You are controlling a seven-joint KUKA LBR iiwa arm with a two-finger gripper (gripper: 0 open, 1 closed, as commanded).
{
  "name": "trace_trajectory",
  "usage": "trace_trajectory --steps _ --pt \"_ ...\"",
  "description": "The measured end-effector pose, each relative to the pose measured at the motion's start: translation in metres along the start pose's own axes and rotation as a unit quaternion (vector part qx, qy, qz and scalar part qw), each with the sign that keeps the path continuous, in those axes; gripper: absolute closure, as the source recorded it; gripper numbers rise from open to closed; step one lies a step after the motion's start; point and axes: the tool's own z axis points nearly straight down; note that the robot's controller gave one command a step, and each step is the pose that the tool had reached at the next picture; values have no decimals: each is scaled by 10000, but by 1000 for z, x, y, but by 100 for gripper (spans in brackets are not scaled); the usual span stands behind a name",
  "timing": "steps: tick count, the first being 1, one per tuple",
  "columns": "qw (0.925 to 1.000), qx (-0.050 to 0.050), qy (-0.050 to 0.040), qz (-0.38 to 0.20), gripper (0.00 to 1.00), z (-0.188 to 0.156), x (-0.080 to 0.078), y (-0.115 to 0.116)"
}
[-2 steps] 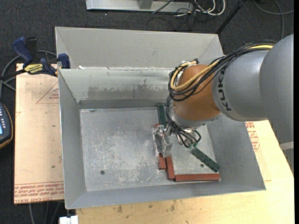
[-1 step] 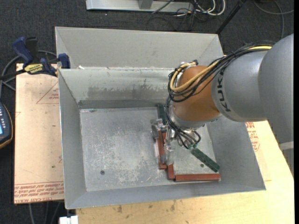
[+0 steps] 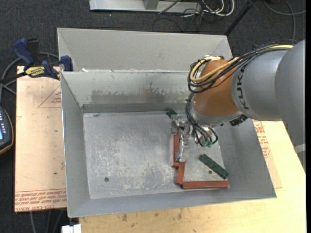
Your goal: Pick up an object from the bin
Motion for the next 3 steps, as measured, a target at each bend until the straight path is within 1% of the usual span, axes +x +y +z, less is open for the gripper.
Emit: trace_trajectory --steps 1,2,3 --pt "9562 4 -28 -2928 0 -1 3 -5" --pt "9841 13 -1 -1775 0 -36 -13 -51" --pt "9984 -12 8 -564 0 -10 -66 17"
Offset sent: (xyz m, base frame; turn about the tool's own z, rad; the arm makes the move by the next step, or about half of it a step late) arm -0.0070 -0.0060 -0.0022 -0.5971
